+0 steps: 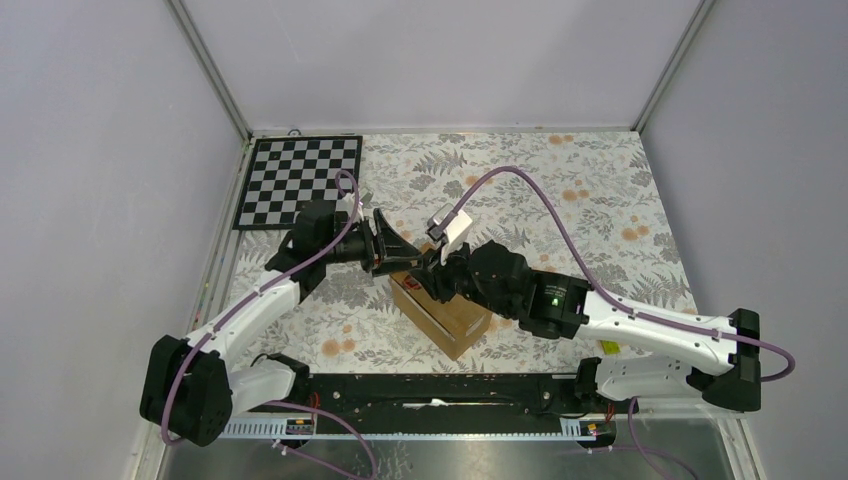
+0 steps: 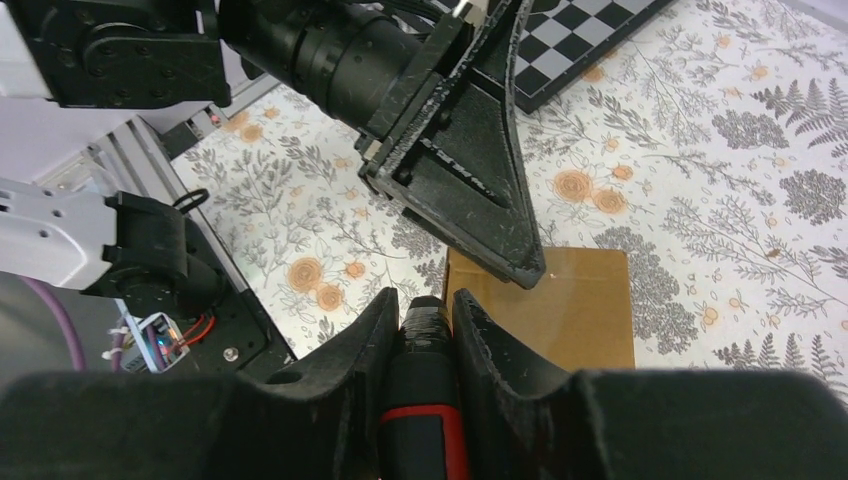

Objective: Unpack the express box
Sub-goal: Cut the express box at the center of the board.

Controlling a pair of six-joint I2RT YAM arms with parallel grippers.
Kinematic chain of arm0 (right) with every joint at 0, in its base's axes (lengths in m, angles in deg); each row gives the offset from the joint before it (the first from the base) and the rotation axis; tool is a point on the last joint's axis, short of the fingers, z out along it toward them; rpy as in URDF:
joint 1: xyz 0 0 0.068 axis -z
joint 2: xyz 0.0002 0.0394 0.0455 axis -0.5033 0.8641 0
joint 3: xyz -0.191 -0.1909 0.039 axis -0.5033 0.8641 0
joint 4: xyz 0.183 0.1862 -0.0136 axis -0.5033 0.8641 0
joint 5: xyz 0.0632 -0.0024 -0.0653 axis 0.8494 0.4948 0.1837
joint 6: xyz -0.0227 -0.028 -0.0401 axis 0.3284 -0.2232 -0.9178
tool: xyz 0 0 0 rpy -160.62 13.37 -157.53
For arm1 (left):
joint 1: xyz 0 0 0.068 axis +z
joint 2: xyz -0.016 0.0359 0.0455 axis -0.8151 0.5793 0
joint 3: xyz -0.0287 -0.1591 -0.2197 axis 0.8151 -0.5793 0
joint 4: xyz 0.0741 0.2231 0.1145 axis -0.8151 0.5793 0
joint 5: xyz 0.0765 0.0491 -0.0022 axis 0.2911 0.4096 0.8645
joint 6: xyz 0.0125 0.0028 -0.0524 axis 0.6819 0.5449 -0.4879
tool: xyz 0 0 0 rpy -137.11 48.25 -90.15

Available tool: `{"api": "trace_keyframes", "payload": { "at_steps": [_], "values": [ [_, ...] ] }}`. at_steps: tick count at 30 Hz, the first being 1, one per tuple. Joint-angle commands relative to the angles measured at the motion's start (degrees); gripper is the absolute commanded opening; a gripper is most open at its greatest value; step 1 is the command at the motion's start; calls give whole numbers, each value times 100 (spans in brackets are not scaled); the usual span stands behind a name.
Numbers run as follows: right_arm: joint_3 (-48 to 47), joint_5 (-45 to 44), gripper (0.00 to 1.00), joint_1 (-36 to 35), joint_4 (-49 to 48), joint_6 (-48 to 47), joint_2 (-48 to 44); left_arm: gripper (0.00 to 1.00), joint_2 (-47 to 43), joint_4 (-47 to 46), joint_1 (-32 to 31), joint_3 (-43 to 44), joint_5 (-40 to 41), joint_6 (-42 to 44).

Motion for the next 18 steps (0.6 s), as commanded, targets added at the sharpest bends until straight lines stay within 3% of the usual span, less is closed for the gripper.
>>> {"api": "trace_keyframes", "payload": {
  "at_steps": [1,18],
  "values": [
    [163,-383,0,-71,-550,-124,-31,67,-59,-444,34,-182,-194,-12],
    [344,-410,0,-102,-816,-198,43,67,-5,-207,60,-199,-126,192]
  ]
}}
